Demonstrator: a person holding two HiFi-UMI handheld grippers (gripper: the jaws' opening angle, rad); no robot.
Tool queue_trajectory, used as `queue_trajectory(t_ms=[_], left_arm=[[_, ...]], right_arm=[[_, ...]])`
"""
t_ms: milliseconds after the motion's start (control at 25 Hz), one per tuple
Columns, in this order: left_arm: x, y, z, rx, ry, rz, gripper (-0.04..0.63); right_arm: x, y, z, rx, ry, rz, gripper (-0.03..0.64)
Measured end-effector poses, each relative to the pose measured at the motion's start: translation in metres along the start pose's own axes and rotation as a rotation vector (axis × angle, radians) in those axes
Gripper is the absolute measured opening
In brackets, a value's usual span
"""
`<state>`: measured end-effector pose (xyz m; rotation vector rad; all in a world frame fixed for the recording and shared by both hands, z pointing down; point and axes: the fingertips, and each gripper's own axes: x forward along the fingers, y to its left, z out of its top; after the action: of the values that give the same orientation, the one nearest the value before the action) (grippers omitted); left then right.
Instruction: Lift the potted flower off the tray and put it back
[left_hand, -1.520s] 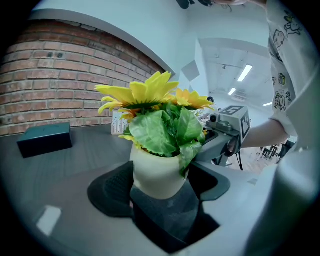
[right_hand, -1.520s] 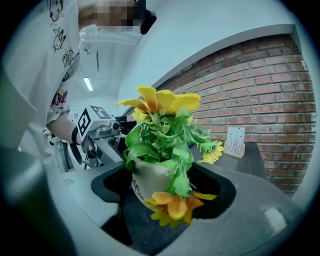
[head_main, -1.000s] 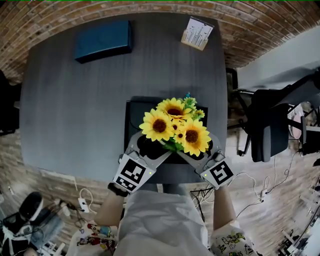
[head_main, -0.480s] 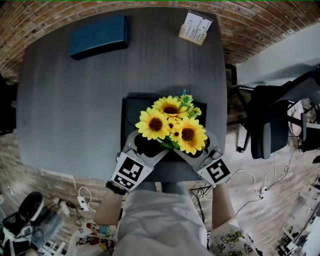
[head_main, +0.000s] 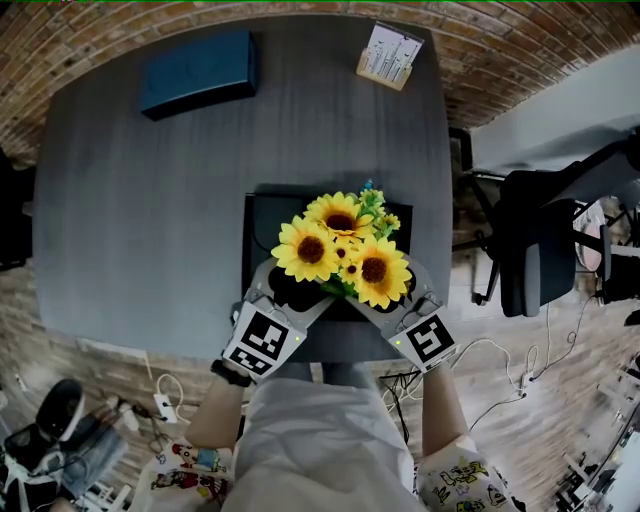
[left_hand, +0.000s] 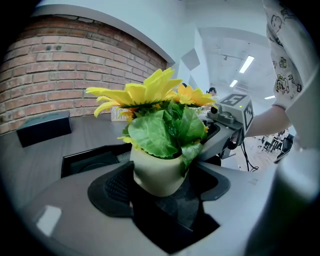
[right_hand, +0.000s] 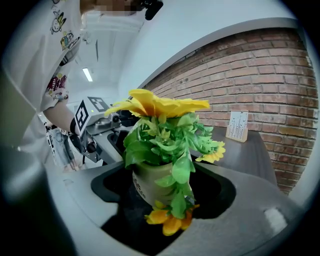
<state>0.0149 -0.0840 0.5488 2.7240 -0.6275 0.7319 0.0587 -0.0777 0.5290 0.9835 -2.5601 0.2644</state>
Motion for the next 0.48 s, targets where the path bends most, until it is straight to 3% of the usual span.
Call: queue_trajectory(t_ms=[480], left_arm=[[-0.0036,0.0035,-0.0039,0.047,0.018,0.031,0.344]], right_arm=[[0.0042,-0.0019,-0.0011,0.012,0.014,-0.039,0.367]])
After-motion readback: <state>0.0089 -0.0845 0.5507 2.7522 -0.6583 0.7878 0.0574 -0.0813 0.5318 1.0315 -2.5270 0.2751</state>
